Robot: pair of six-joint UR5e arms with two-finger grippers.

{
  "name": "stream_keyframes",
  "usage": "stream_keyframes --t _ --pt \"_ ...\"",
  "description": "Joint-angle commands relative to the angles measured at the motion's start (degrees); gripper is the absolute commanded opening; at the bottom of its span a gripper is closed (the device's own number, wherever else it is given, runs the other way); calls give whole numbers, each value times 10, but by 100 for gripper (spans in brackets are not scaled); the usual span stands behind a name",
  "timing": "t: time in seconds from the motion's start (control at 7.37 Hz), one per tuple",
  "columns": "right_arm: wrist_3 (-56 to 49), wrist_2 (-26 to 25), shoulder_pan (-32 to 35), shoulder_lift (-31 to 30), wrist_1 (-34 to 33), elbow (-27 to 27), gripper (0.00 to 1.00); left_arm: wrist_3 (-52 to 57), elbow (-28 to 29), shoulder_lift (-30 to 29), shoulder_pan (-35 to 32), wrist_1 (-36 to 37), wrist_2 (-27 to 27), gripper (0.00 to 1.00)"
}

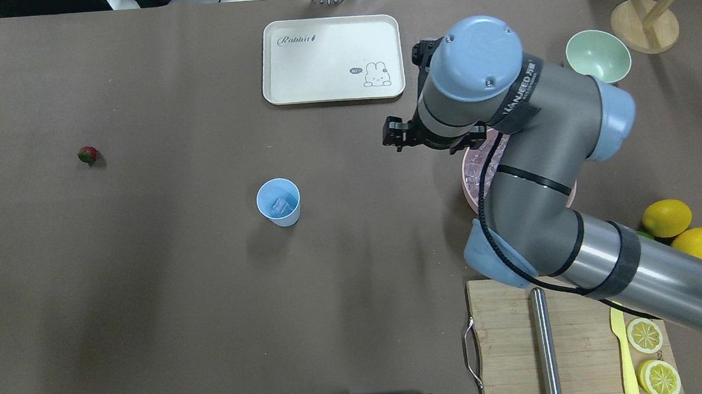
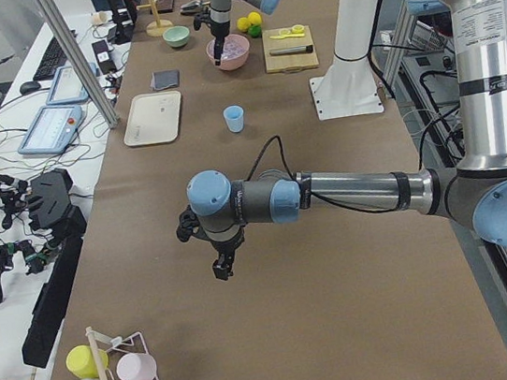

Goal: Put ice and strawberries in cup
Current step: 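Return the right gripper to the pink bowl and grasp another ice cube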

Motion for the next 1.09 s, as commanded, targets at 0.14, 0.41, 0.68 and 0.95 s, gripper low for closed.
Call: stream_keyframes --t 0.14,0.41,0.68,0.95 --pt "-195 22 42 -75 -3 18 91 0 -1 0 0 0 0 98" --pt "-244 16 41 -83 -1 2 87 0 -1 0 1 0 -1 98" --pt "-243 11 23 -81 0 -23 85 -1 -1 -1 9 0 -1 98" --pt "-245 -3 8 -83 -1 -23 83 -2 -1 -1 11 -1 -1 98"
